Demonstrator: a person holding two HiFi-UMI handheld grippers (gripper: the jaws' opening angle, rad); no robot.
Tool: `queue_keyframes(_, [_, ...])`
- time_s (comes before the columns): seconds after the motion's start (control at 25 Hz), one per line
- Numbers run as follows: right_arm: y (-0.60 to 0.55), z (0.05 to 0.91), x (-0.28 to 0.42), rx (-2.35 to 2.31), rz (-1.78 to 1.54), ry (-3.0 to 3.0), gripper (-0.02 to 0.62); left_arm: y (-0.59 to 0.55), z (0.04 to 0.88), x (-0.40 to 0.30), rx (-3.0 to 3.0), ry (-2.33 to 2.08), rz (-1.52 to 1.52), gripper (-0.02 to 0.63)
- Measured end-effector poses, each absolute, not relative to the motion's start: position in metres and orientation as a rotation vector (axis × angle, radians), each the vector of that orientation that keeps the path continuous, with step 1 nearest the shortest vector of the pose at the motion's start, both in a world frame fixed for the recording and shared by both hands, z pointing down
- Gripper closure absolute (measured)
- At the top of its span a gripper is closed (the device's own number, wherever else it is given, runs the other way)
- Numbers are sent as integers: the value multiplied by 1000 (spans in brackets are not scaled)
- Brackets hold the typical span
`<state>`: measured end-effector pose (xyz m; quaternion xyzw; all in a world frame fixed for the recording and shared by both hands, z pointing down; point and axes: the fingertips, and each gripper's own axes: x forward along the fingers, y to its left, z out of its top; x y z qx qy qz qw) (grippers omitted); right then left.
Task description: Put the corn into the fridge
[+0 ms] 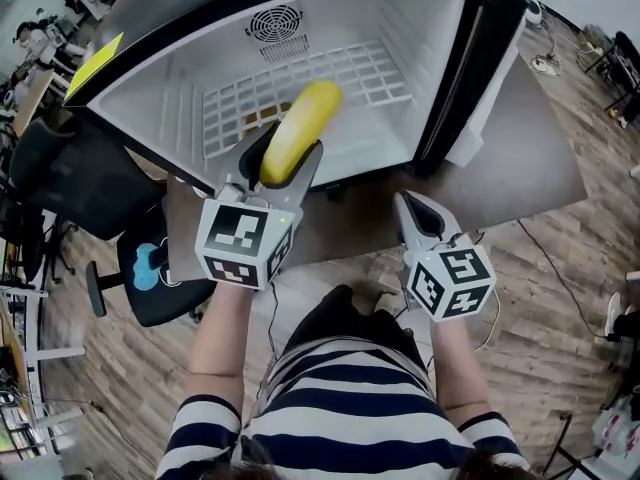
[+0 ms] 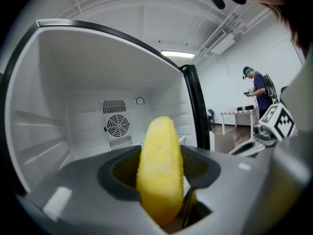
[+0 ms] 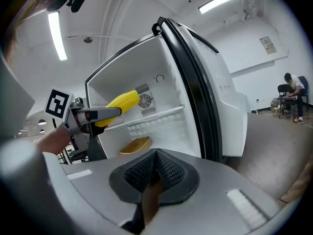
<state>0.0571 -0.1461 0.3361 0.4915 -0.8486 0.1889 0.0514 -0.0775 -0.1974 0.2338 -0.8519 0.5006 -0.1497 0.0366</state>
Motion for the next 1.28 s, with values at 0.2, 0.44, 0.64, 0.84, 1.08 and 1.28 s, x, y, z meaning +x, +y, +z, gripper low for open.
queue_keyframes(0.2, [-159,339,52,1402,527,-2607,603,-213,230,-77,-2536,1563,-537,606])
queue_keyframes(0.44, [-174,341,43,1331,509,-2637,603,-238,230,-77,-2471,1553,-649,606])
queue_keyframes(0.64, [-178,351,32,1254,510,-2646,603,-256,224,-75,-2407,1522,-761,606])
queue_keyframes(0.84, [-185,366,27,1209,524,-2642,603,-277,227,-67,-2387,1469,-842,606])
queue_keyframes(1.08, [-190,380,26,1189,513,-2616,603,-291,235,-58,-2407,1411,-905,606])
queue_keyframes(1.28, [-189,391,24,1178,515,-2597,603,-301,241,-48,-2410,1334,-967,606])
